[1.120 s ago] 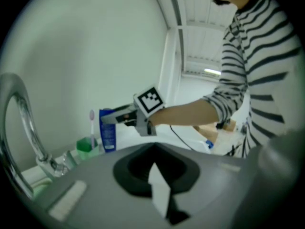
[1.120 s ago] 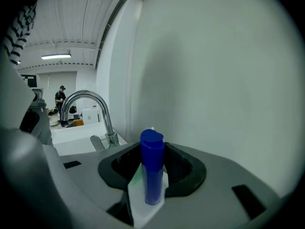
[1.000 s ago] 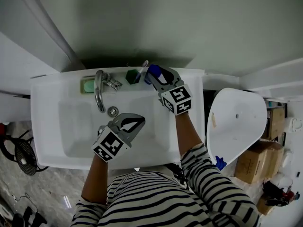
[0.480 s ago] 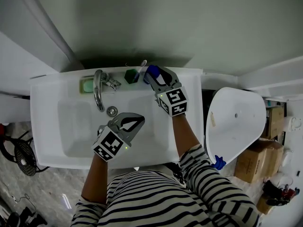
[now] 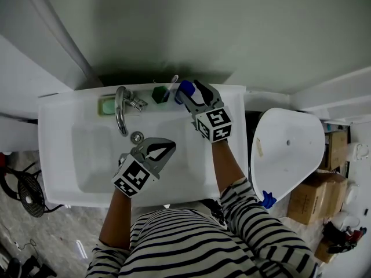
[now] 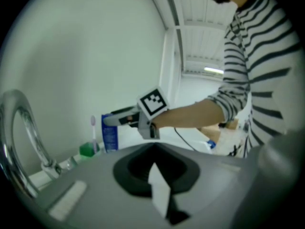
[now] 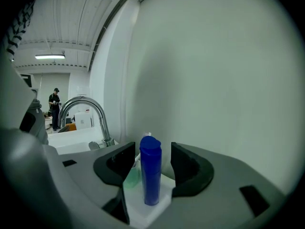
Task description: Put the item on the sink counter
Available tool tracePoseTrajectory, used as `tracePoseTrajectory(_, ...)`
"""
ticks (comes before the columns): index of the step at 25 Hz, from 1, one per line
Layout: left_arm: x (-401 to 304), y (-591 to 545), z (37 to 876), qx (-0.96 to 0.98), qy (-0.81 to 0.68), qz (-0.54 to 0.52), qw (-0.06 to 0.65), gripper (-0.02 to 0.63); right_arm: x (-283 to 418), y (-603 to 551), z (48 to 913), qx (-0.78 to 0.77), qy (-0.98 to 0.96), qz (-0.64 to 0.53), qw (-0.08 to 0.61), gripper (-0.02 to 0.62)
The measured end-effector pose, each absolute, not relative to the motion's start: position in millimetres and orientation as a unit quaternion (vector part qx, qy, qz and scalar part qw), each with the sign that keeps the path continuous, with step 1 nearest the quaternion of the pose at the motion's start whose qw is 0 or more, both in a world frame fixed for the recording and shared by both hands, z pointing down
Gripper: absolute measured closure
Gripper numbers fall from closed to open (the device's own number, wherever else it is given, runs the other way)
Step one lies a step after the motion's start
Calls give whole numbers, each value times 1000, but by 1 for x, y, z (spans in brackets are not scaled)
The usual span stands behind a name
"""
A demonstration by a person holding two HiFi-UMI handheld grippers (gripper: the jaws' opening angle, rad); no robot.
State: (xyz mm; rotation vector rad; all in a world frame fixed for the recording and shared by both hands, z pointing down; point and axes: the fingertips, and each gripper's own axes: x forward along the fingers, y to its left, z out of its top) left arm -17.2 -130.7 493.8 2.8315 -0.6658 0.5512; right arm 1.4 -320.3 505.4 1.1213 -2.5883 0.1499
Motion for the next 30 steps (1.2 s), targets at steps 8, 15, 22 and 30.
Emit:
tracePoseTrajectory(8, -21, -135, 484, 950, -240, 185, 76, 600, 11, -301, 488, 403, -903, 55, 141, 367)
tracePoseTrajectory(15, -22, -135, 473, 949, -256, 169, 74, 600, 14, -266, 476, 407, -902, 68, 122, 367)
tracePoseTrajectory(22, -30, -131, 455, 948, -276, 141, 73, 600, 9, -227, 461, 400, -907, 79, 107, 367)
tracePoseTrajectory(30, -38, -120, 439, 949, -284, 120, 66, 600, 0, -191, 434, 388, -915, 59, 91, 407)
